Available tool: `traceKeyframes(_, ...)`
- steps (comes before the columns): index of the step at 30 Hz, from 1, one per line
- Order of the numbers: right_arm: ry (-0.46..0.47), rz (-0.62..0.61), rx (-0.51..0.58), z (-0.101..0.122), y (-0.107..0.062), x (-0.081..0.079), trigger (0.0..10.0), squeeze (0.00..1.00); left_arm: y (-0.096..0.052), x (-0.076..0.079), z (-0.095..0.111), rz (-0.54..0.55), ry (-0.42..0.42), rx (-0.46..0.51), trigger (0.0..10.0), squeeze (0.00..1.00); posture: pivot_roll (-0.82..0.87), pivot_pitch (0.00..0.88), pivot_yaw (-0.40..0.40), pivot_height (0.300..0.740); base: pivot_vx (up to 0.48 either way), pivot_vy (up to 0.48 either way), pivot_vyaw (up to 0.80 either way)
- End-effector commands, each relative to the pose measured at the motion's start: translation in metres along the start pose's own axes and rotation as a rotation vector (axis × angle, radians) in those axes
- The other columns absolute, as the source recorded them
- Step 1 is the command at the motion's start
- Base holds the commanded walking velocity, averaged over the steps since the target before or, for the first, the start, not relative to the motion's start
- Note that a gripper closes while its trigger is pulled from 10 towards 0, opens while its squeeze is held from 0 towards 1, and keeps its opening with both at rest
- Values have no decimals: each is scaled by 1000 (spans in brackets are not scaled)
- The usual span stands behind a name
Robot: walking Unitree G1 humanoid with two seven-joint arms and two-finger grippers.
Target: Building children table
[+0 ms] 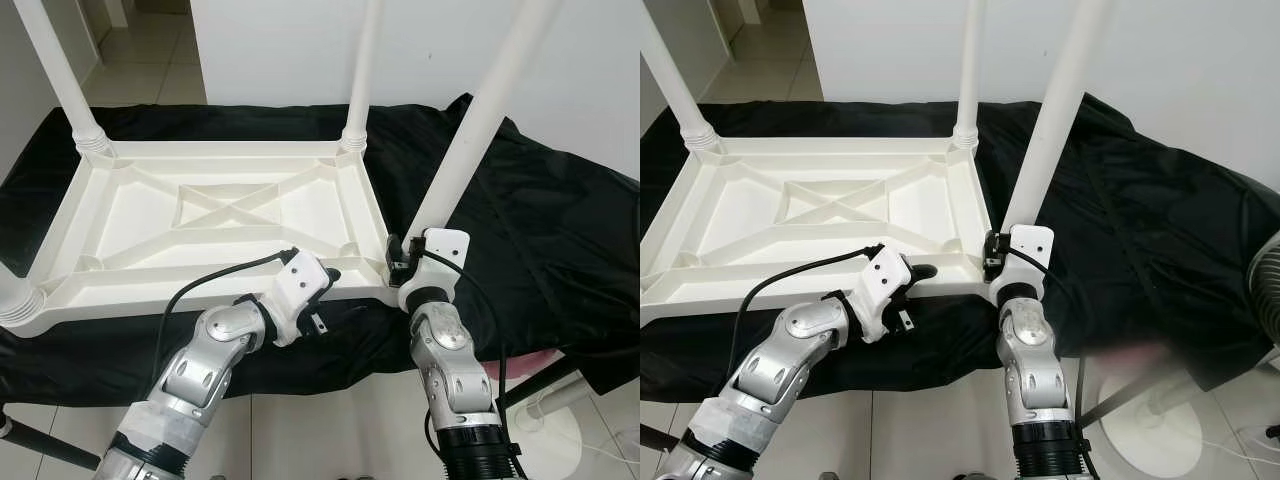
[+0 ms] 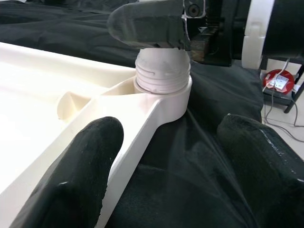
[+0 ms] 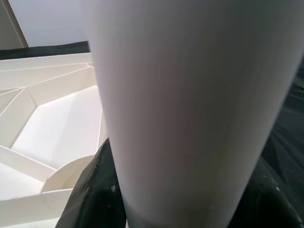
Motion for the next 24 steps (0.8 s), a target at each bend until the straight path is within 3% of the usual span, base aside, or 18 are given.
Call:
traceKeyframes(1, 91, -11, -82, -20, -9, -5, 10000, 227, 0, -2, -4, 35, 3, -12, 10000, 0, -79, 71, -40, 740, 0, 0, 0)
traceKeyframes(2, 95, -15, -81, -19, -9, -4, 10000, 227, 0, -3, -4, 35, 3, -12, 10000, 0, -80, 71, -41, 740, 0, 0, 0)
traceKeyframes(3, 114, -4, -71, -16, -9, -4, 10000, 1000, 0, -3, -4, 36, 3, -12, 10000, 0, -79, 70, -43, 740, 0, 0, 0)
traceKeyframes(14, 124, 47, -14, -3, -8, 3, 10000, 1000, 1, -1, -4, 39, 0, -9, 10000, 0, -77, 64, -51, 740, 0, 0, 0)
traceKeyframes(21, 108, 157, -33, -10, -10, -1, 10000, 1000, 0, -2, -5, 42, 1, -9, 10000, 0, -73, 57, -56, 740, 0, 0, 0)
traceKeyframes(22, 100, 169, -34, -12, -10, 0, 10000, 867, 0, -2, -5, 42, 2, -9, 10000, 0, -73, 56, -54, 740, 0, 0, 0)
traceKeyframes(23, 100, 169, -34, -12, -10, 0, 10000, 867, 0, -2, -5, 42, 2, -9, 10000, 0, -73, 56, -54, 740, 0, 0, 0)
traceKeyframes(24, 91, 185, -37, -14, -9, 1, 10000, 165, 0, -2, -5, 42, 2, -10, 10000, 0, -72, 51, -51, 740, 0, 0, 0)
Point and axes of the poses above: a point about 5 cm out from each wrist's last joint towards the gripper, its own y axis pointing out of the wrist towards the gripper, its own z axis along the axis of the wrist's last joint, x = y × z, the point moved 6 cm from there along y, pointing out of the wrist towards the gripper, and after that the axes turned 5 degrees about -y, right-handed, at the moved point
